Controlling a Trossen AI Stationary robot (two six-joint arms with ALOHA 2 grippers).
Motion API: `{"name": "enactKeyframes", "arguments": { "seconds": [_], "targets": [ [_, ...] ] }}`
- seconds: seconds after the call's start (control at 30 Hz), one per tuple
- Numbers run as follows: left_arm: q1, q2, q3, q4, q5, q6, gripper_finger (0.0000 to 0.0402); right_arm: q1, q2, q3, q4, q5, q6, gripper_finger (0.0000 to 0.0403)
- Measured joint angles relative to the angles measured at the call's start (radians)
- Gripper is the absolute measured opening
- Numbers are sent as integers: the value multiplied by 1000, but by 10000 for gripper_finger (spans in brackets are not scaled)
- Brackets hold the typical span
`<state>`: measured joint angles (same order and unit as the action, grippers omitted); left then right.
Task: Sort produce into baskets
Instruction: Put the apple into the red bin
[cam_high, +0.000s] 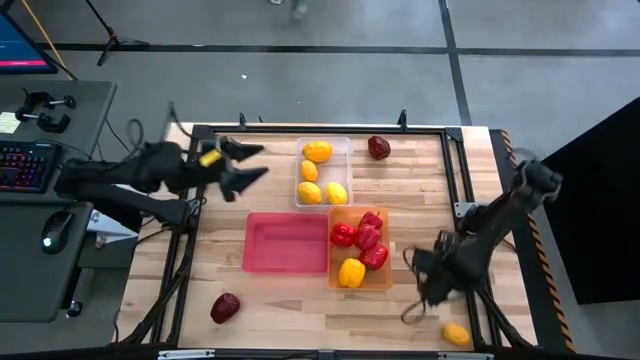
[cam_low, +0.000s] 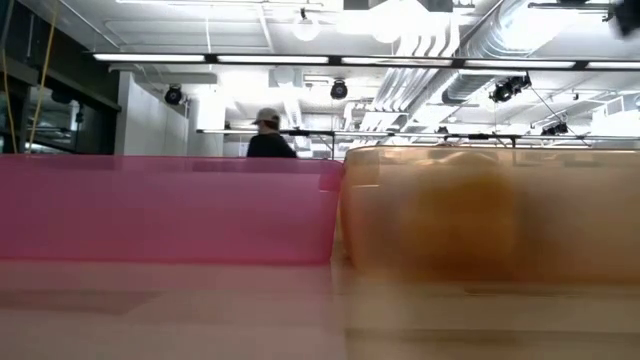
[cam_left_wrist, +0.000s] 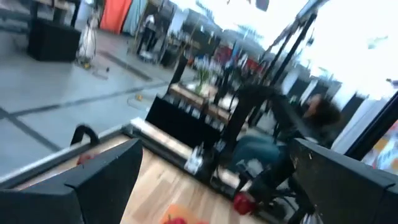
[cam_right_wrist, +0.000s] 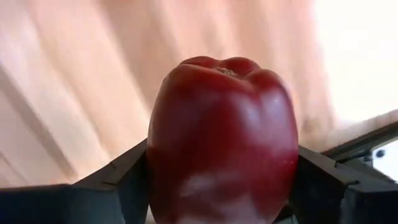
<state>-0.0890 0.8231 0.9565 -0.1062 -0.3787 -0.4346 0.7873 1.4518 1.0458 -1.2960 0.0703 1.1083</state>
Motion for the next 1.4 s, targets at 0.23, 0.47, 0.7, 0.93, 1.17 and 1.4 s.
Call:
{"name": "enactKeyframes", "arguments": {
  "seconds": [0.23, 0.47, 0.7, 0.93, 1.17, 1.4],
  "targets": [
    [6, -98, 0, -79, -3, -3, 397, -187, -195, 1, 265, 378, 119, 284],
    [6, -76, 0, -148, -3, -64, 397, -383, -60, 2, 905, 442, -261, 283],
    [5, -49, 0, -18, 43, -110, 397, -506, 179, 2, 1467, 431, -330, 283],
    [-18, -49, 0, -6, 60, -105, 397, -534, 364, 1, 1555, 389, -40, 284],
    [-24, -49, 0, -6, 58, -105, 397, -537, 429, 3, 1690, 266, -40, 284],
    [-23, -49, 0, -7, 55, -102, 397, -548, 433, 58, 1705, 232, -212, 325]
  ]
}}
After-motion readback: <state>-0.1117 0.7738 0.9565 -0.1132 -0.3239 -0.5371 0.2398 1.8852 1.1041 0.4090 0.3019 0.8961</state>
